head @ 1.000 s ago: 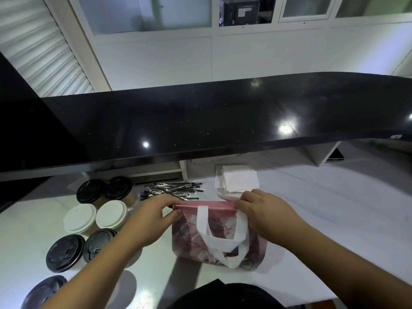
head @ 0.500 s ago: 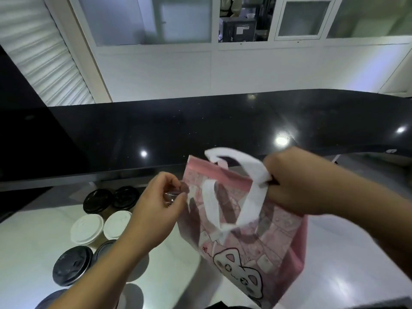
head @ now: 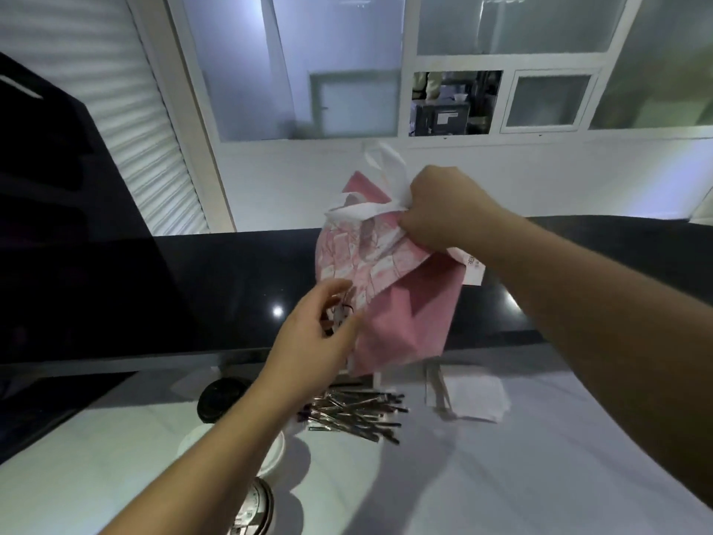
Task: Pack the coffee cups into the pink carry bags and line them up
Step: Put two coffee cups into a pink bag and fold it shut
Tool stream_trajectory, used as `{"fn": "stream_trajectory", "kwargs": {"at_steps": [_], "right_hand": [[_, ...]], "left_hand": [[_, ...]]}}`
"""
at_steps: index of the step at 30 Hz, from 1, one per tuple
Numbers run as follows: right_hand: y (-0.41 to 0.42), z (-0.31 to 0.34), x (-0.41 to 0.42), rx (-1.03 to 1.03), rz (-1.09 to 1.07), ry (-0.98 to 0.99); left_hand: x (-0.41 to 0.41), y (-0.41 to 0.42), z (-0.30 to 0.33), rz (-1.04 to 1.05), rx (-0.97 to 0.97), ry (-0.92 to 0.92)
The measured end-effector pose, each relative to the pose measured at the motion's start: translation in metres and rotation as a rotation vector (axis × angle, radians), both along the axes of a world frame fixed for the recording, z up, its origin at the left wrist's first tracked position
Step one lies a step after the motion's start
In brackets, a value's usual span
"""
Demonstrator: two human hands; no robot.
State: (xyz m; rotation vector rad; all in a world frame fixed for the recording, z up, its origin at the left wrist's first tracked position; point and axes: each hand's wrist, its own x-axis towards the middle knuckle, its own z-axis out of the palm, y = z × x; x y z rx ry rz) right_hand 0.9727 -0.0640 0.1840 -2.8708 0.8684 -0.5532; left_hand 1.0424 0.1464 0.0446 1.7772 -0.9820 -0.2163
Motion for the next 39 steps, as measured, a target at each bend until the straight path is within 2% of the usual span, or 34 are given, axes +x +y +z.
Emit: {"fn": "stream_trajectory", "kwargs": {"at_steps": [7, 11, 19, 24, 27, 29, 35, 39], "right_hand": [[-0.014, -0.024, 0.093, 0.081, -0.05, -0.107], [-0.016, -0.032, 0.134, 0.142, -0.065, -0.119], [0.0, -0.04, 0.17, 0.125, -0.054, -0.082], [0.011, -0.03, 0.16, 0.041, -0.002, -0.029], [0.022, -0.028, 0.145, -0.102, 0.03, 0.026], [0.033, -0.029, 0.13, -0.136, 0.043, -0.003], [0.067, -0.042, 0.068, -0.091, 0.07, -0.15], [0.074, -0.067, 0.016, -0.011, -0.024, -0.206]], "left_hand": [[0.069, -0.025, -0.009, 0.017, 0.111, 0.03], [0.102, -0.036, -0.018, 0.053, 0.111, 0.064], [0.129, -0.049, -0.031, 0.151, 0.131, 0.081], [0.123, -0.046, -0.029, 0.236, 0.13, -0.017], [0.112, -0.035, -0.024, 0.295, 0.101, -0.112], [0.101, -0.026, -0.019, 0.294, 0.115, -0.138], [0.057, -0.004, 0.0, 0.271, 0.192, -0.277], [0.027, -0.001, 0.005, 0.239, 0.23, -0.398]]}}
